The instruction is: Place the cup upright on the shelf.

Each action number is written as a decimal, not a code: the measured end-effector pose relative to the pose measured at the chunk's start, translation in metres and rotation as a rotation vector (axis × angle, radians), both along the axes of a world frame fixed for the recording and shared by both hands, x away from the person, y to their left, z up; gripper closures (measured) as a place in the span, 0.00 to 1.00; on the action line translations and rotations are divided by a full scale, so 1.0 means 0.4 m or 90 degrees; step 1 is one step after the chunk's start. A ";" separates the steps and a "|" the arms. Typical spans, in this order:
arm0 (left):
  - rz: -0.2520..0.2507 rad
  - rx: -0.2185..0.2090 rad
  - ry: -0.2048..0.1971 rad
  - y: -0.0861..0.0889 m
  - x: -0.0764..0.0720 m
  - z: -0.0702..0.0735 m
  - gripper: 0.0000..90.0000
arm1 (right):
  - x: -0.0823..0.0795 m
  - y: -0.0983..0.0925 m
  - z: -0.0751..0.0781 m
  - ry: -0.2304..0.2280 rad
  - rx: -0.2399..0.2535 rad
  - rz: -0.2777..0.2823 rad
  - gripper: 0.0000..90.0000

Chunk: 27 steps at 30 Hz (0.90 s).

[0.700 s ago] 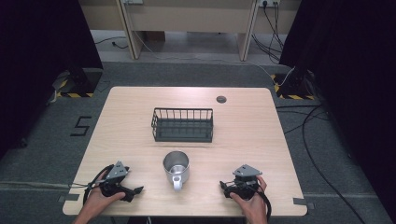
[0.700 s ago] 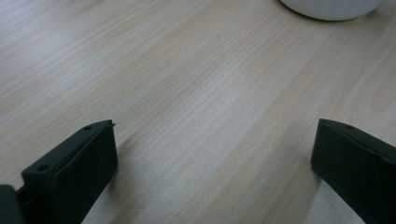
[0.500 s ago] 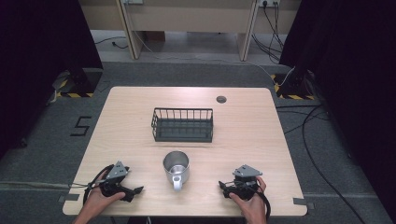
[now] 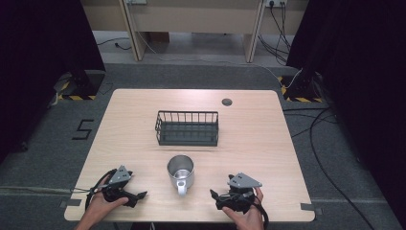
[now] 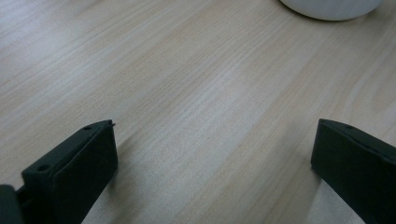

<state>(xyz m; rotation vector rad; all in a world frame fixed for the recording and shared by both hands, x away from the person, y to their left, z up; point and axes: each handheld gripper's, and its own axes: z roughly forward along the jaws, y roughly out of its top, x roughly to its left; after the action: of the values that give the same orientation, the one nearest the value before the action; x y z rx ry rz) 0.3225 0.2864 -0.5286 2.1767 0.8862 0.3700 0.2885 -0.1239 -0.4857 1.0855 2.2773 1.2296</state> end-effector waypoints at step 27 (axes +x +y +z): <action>0.001 -0.001 -0.001 0.000 0.000 0.000 0.00 | -0.033 0.228 0.011 -0.061 0.006 0.030 0.16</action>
<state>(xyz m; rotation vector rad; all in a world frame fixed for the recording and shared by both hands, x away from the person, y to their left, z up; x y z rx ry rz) 0.3225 0.2863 -0.5287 2.1744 0.8866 0.3708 0.2753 -0.0327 -0.4814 0.9608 2.2389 1.2822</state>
